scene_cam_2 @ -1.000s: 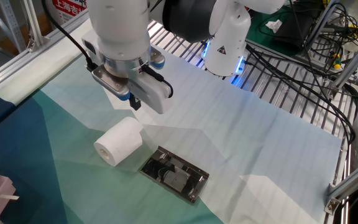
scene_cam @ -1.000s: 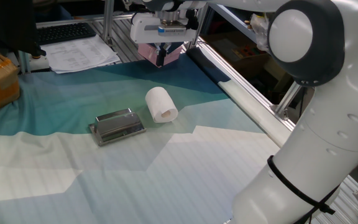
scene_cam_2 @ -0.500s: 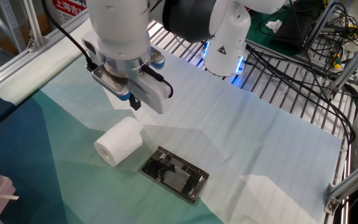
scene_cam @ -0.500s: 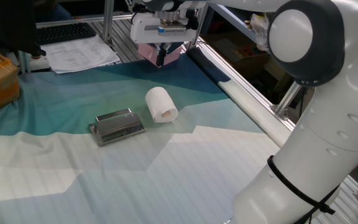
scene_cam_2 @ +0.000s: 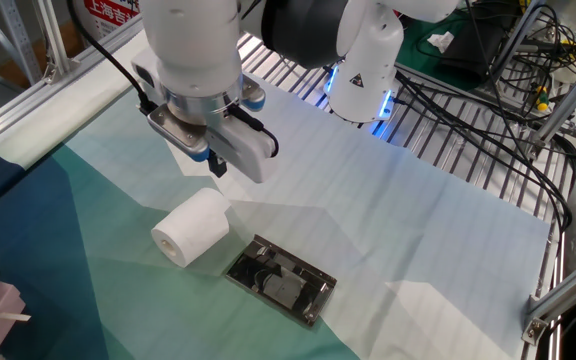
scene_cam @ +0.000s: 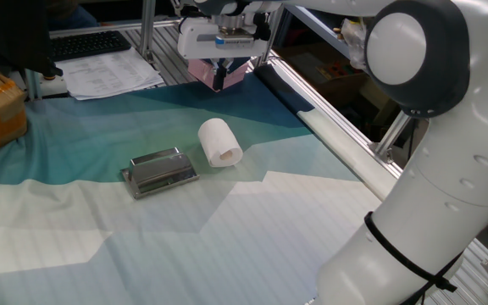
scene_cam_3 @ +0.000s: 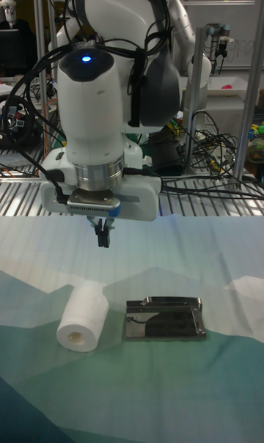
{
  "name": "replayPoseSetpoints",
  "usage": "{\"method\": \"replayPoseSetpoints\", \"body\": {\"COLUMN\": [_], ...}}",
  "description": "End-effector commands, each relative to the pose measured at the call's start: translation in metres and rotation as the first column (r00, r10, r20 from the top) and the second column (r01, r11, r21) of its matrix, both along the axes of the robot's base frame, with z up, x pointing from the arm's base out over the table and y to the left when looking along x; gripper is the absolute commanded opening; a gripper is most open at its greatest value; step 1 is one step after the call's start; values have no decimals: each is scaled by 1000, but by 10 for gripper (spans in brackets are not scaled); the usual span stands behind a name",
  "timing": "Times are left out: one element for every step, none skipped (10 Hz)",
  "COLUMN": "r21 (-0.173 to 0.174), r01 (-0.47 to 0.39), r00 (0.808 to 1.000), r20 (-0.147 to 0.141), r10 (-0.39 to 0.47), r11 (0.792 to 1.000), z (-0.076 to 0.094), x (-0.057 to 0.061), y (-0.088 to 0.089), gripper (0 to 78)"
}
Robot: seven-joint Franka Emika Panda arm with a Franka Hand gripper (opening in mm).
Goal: Put the toilet paper on its holder
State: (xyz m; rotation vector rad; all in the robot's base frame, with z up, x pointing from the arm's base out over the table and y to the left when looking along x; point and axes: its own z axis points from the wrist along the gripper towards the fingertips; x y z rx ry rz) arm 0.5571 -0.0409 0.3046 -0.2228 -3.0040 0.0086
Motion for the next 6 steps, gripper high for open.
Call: {"method": "replayPoseSetpoints", "body": {"r21": [-10,-10,-10,-9,-8,-9], "r01": [129,125,120,111,107,103], "r00": [992,992,993,994,994,994], "r20": [6,7,8,9,9,21], "r10": [-129,-125,-120,-111,-107,-103], "r11": [992,992,993,994,994,995], "z": [0,-4,-8,-13,-16,-27], "x": [2,4,6,9,11,16], "y": [-2,-6,-12,-19,-21,-26], "gripper": [0,0,0,0,0,0]}}
